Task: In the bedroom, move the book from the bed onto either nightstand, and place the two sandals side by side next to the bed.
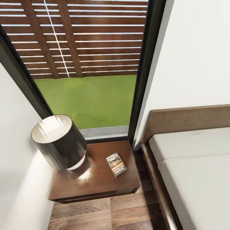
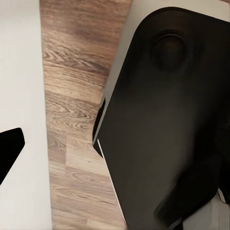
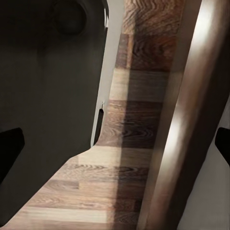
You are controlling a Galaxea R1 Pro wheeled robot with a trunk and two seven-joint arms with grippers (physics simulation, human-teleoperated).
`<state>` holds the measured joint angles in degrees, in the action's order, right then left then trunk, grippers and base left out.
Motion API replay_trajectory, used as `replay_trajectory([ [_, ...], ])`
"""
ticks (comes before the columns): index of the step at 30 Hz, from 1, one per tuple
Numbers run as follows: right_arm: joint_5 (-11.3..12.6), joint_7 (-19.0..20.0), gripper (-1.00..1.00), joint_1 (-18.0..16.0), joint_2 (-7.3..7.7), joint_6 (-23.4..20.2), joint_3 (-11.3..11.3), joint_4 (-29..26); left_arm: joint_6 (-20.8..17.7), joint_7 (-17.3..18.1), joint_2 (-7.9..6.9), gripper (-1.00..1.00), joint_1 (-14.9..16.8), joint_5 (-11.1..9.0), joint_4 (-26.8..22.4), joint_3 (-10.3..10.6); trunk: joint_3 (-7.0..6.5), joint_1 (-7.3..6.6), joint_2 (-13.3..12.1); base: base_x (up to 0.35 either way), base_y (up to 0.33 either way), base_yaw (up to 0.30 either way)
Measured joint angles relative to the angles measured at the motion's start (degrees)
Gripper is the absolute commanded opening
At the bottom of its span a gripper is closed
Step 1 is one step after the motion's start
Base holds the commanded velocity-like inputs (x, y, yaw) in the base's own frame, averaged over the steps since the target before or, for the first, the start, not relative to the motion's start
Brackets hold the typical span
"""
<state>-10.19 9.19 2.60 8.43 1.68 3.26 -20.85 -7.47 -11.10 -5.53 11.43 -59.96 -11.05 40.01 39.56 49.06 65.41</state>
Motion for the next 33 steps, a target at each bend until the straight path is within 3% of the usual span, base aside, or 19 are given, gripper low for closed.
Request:
replay_trajectory([
  [4,0.03,-0.01,1.00,0.00,0.01,0.02,0.02,0.20,-0.03,-0.05,-0.01,1.00,0.00,0.28,0.42,0.03,0.00,0.00,0.00,0.000,0.000,0.000],
  [16,0.10,-0.15,1.00,0.00,0.11,0.06,0.01,0.61,0.01,-0.24,-0.04,1.00,-0.01,5.09,1.07,0.05,0.00,0.00,0.00,0.000,0.000,0.000],
  [27,0.19,-0.19,1.00,0.00,0.08,0.04,0.13,0.98,-0.03,-0.33,-0.03,1.00,-0.78,6.89,1.17,0.10,0.00,0.00,0.00,0.000,0.000,0.000],
  [33,0.18,-0.27,1.00,0.00,0.01,-0.05,1.86,1.05,-0.01,-0.55,0.00,1.00,-1.72,8.50,1.17,0.08,0.00,0.00,0.00,0.000,0.000,0.000],
])
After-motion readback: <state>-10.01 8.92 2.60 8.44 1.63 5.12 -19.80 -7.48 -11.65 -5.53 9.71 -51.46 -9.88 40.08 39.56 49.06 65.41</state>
